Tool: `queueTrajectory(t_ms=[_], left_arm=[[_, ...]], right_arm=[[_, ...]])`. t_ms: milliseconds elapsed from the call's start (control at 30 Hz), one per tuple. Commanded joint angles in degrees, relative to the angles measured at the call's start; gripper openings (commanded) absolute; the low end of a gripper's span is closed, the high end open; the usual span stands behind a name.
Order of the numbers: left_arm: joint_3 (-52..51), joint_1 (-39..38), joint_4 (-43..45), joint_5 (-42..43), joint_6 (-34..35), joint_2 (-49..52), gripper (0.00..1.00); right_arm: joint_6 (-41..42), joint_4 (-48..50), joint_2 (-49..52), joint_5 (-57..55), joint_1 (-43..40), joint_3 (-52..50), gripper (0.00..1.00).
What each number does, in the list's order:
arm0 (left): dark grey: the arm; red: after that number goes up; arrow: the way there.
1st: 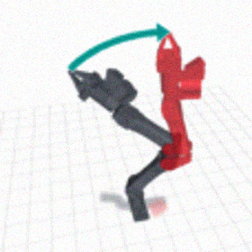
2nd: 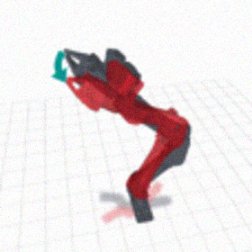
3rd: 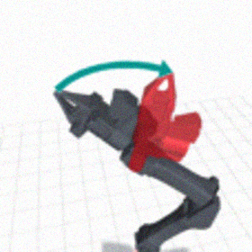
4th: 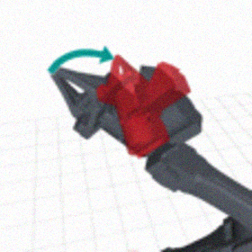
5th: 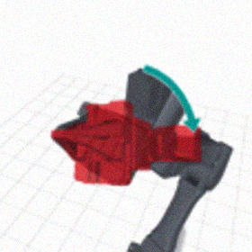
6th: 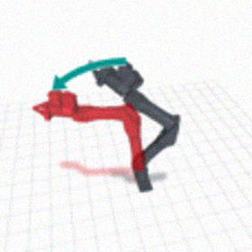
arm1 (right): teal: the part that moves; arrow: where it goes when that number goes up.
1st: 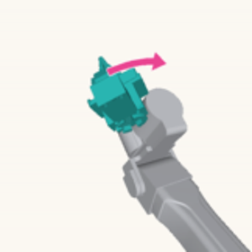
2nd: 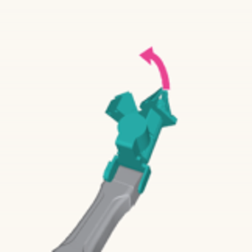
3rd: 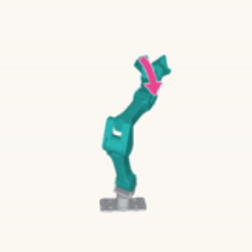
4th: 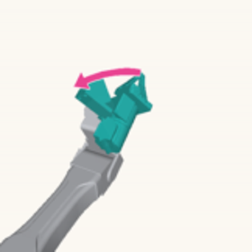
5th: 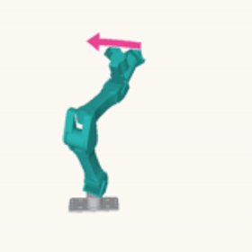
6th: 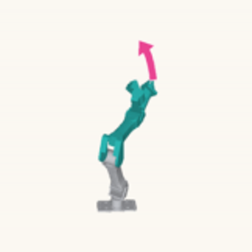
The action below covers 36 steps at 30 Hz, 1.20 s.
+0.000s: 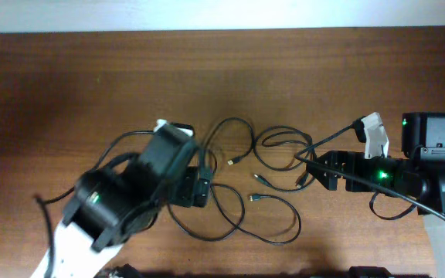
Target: Untangle cables
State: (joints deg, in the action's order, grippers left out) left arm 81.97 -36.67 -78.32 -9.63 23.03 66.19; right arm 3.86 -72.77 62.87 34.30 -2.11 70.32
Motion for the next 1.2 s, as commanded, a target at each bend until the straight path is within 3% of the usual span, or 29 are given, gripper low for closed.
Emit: queueTrajectory(t_ms=[0,233,500,600,800,1000,1167], left_arm=[[-12.7,4.63,6.01,-1.11,-0.85,-10.58,0.99],[-41.16,14.16,25.81,4.24,-0.85,-42.29,0.99],[-55.06,16.37,41.59,1.62,-0.94,-59.87,0.99],[-61.26,16.37,51.06,1.68,-6.03,-65.79,0.99],[-68.46,16.61,68.81,1.7,-14.01,-65.92,0.99],[-81.29,18.18,95.06,1.86,-23.34,-65.94,0.99],[-81.5,22.97,88.76,2.34,-23.28,-65.96,0.99]], right_arm=[[-0.42,-0.04,-0.61,-0.52,-0.15,0.46,0.99],[-0.42,-0.04,-0.61,-0.52,-0.15,0.46,0.99],[-0.42,-0.07,-0.61,-0.52,-0.15,0.46,0.99],[-0.42,-0.04,-0.61,-0.52,-0.15,0.46,0.99],[-0.42,-0.04,-0.61,-0.52,-0.15,0.46,0.99],[-0.42,-0.04,-0.61,-0.52,-0.15,0.46,0.99],[-0.42,-0.04,-0.61,-0.52,-0.15,0.46,0.99]])
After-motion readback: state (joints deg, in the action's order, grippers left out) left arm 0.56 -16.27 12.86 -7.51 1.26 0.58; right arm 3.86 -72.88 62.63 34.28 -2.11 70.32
